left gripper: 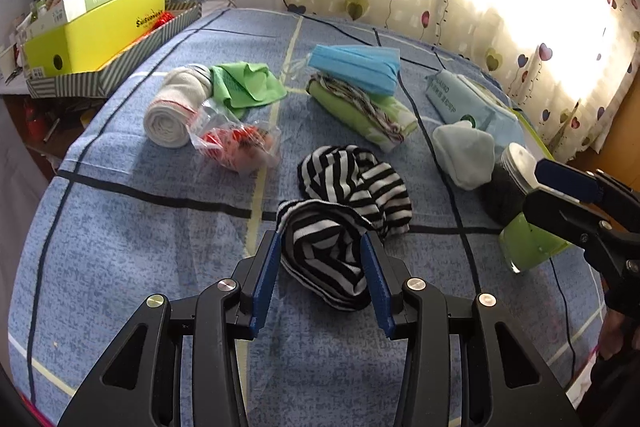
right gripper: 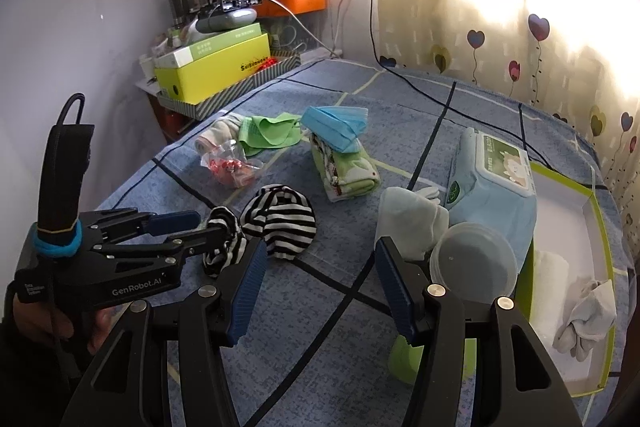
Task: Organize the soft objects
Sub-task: 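Grasp the striped cloth with the left tool while the right tool grasps another striped piece, then carry both striped pieces with both tools over the lime-rimmed box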
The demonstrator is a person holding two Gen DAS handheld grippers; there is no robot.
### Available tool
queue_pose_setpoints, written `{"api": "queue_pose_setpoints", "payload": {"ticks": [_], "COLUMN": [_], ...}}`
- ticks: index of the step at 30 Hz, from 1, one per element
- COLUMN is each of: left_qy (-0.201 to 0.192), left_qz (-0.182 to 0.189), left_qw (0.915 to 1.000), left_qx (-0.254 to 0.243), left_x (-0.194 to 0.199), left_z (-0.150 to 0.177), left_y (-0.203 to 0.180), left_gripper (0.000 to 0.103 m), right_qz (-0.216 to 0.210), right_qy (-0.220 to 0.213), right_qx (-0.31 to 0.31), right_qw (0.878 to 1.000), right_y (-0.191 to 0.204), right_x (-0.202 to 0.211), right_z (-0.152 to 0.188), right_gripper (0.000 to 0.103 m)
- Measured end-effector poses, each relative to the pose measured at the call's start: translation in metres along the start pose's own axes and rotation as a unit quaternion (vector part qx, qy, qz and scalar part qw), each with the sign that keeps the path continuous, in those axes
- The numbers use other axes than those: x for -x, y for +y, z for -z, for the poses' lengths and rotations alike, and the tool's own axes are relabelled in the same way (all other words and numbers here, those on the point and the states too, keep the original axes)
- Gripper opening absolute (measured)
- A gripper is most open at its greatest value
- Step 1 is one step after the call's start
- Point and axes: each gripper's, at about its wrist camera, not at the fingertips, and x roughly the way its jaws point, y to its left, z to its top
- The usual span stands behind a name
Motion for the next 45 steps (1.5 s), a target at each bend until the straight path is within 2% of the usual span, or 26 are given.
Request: {"api": "queue_pose_setpoints", "payload": {"ticks": [6,9,11,12,13,16,24,28,29,31,32,33,35,45], "left_qy": [0.019,0.015,0.01,0.01,0.008,0.001,-0.027,-0.033,-0.036,-0.039,-0.041,-0.042,-0.046,-0.064], "left_qz": [0.005,0.019,0.026,0.025,0.021,0.021,0.002,0.0,-0.001,-0.002,-0.002,-0.003,-0.003,-0.005], "left_qw": [0.9998,0.9996,0.9994,0.9994,0.9995,0.9994,0.9985,0.9978,0.9976,0.9973,0.9973,0.9973,0.9972,0.9972], "left_qx": [0.005,0.015,0.019,0.021,0.022,0.028,0.048,0.058,0.06,0.061,0.061,0.061,0.06,0.038], "left_x": [-0.015,-0.016,-0.015,-0.015,-0.015,-0.011,0.002,0.004,0.006,0.007,0.008,0.009,0.011,0.024], "left_z": [0.002,0.002,0.002,0.002,0.002,0.003,-0.001,-0.004,-0.004,-0.006,-0.006,-0.007,-0.008,-0.02], "left_y": [0.003,0.009,0.014,0.016,0.018,0.027,0.053,0.064,0.066,0.068,0.069,0.068,0.067,0.042], "left_gripper": [0.043,0.043,0.034,0.018,0.012,0.007,0.007,0.007,0.007,0.007,0.007,0.007,0.007,0.007], "right_qz": [-0.005,-0.007,-0.008,-0.008,-0.006,-0.012,-0.029,-0.021,-0.016,-0.01,-0.004,-0.006,-0.01,-0.019], "right_qy": [0.013,0.019,0.025,0.028,0.032,0.044,0.082,0.107,0.109,0.108,0.106,0.104,0.098,0.039], "right_qx": [0.006,0.008,0.009,0.009,0.009,0.007,0.022,0.028,0.028,0.033,0.036,0.036,0.034,0.031], "right_qw": [1.0,1.0,1.0,1.0,0.999,0.999,0.996,0.994,0.993,0.994,0.994,0.994,0.995,0.999], "right_y": [0.005,0.007,0.009,0.01,0.011,0.014,0.035,0.04,0.04,0.041,0.041,0.041,0.04,0.03], "right_x": [-0.016,-0.024,-0.033,-0.036,-0.04,-0.053,-0.094,-0.116,-0.119,-0.122,-0.122,-0.121,-0.117,-0.068], "right_z": [-0.004,-0.007,-0.01,-0.01,-0.011,-0.014,-0.022,-0.02,-0.019,-0.019,-0.02,-0.02,-0.02,-0.023], "right_gripper": [0.056,0.056,0.056,0.056,0.056,0.056,0.056,0.056,0.055,0.04,0.026,0.019,0.015,0.014]}}
